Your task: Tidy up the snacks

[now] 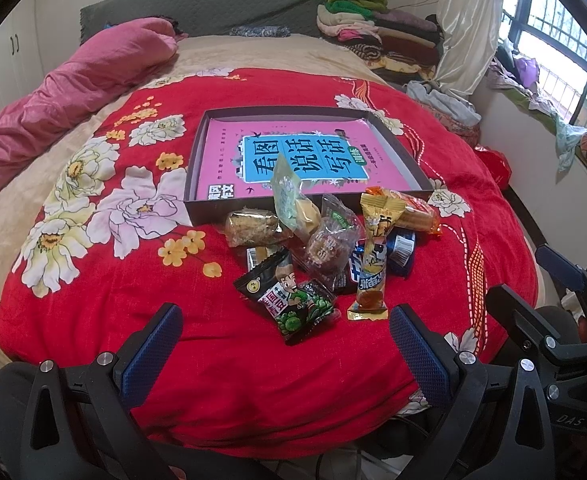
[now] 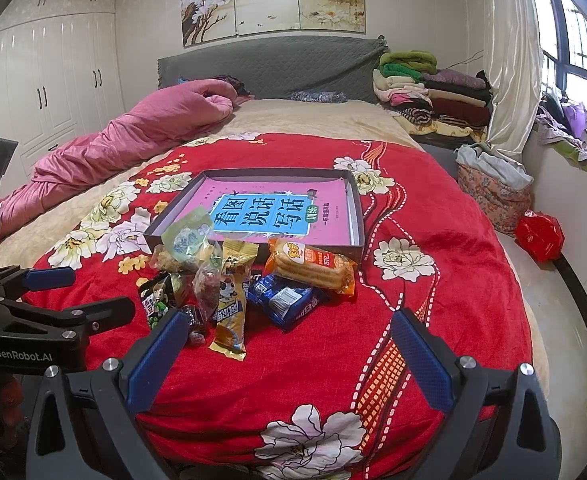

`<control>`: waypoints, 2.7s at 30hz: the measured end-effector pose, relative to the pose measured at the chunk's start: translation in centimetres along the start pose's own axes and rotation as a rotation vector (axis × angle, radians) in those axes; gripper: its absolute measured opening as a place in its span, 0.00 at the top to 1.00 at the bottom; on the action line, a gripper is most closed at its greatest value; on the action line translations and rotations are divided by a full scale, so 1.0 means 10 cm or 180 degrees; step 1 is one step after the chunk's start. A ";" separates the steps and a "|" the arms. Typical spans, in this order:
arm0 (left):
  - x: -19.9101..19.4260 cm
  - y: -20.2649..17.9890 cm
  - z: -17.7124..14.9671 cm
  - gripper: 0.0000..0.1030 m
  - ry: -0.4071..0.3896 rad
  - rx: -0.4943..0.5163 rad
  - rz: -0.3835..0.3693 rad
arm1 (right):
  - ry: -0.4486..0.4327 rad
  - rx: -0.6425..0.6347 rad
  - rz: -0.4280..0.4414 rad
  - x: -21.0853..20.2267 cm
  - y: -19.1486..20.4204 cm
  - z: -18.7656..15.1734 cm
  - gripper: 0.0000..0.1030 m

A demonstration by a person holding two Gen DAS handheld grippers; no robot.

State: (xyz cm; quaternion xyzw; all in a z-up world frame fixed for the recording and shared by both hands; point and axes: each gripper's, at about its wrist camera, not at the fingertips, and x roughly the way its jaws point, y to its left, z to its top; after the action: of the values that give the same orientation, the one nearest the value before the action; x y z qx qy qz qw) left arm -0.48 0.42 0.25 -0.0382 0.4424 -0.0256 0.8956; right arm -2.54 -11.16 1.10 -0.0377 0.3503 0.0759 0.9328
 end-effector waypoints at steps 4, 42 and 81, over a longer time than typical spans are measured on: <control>0.03 0.02 -0.02 0.00 0.0029 -0.0037 -0.0004 | 0.0002 -0.0002 0.0013 0.00 0.01 0.00 0.00; 0.83 0.37 0.01 0.30 0.0858 -0.0883 -0.0803 | 0.0578 -0.0217 0.0406 0.72 0.20 -0.13 0.03; 1.29 0.55 0.01 0.59 0.1097 -0.1614 -0.1194 | 0.0726 0.0103 0.0909 1.23 0.20 -0.06 0.76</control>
State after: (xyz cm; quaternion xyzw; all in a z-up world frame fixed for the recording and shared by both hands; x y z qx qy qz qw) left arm 7.49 4.91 -10.40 -0.3348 0.5646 -0.0851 0.7496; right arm 5.92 -7.84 -7.51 0.0191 0.4569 0.1971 0.8672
